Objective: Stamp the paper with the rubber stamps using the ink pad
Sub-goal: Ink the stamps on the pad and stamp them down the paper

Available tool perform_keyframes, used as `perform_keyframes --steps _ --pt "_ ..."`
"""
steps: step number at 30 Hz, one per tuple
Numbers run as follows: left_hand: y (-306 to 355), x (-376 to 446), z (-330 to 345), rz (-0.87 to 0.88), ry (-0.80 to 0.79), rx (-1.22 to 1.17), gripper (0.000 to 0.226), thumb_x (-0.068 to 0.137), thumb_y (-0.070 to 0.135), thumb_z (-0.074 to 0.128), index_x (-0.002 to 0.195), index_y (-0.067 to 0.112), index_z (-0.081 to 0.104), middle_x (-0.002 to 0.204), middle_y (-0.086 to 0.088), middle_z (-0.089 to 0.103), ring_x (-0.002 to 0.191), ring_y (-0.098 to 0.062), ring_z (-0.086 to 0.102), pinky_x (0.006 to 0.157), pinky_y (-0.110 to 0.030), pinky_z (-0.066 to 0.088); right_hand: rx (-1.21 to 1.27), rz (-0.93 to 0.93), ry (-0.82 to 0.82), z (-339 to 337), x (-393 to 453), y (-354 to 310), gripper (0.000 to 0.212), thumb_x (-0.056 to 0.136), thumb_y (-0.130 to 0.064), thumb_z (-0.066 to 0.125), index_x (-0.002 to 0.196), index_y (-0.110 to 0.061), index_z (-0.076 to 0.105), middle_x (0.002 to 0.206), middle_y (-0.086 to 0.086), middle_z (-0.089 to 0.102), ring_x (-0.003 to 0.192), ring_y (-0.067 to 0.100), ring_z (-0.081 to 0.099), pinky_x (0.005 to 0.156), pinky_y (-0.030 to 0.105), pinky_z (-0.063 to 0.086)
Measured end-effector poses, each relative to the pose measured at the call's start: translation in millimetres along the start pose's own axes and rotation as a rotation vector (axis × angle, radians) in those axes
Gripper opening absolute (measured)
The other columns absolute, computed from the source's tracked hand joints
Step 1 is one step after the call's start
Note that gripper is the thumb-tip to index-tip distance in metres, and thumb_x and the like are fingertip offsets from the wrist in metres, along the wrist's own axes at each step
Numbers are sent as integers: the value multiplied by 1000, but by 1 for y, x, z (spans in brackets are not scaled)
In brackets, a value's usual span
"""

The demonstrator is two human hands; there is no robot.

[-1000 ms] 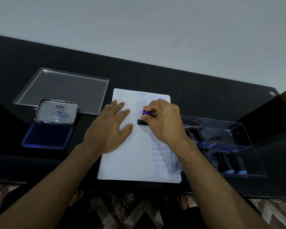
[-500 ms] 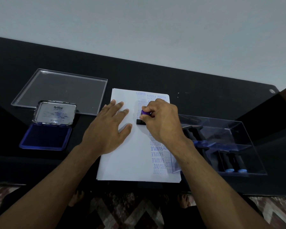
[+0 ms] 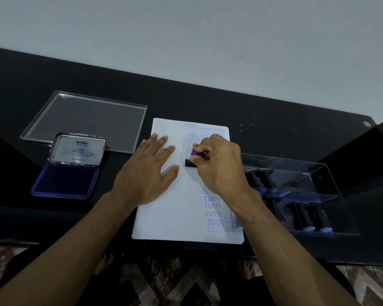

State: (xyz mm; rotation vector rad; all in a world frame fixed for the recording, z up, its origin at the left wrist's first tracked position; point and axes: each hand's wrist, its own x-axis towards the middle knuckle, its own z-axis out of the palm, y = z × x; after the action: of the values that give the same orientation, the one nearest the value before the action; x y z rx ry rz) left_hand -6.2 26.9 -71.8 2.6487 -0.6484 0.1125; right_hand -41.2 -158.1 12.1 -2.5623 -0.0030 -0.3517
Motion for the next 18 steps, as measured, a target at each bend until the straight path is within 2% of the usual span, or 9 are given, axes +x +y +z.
perform_keyframes --steps 7,12,18 --pt "2 0 -2 4 4 -2 77 94 67 21 152 22 42 165 0 25 155 -18 11 124 -39 13 -16 20 -31 -1 4 -1 7 83 -13 77 89 -12 75 89 0 65 79 13 62 75 24 53" --pt "1 -1 -2 12 9 3 75 95 65 23 152 21 43 164 -1 27 155 -18 13 123 -37 12 -19 75 -57 -2 8 -3 11 84 -13 77 95 -13 75 93 -3 65 81 10 61 69 5 40" --pt "1 -1 -1 16 11 12 74 96 64 24 152 21 43 164 -2 27 155 -19 12 124 -39 13 -12 72 -54 -3 9 -3 10 83 -11 77 92 -13 75 92 -3 66 79 9 62 72 8 43"
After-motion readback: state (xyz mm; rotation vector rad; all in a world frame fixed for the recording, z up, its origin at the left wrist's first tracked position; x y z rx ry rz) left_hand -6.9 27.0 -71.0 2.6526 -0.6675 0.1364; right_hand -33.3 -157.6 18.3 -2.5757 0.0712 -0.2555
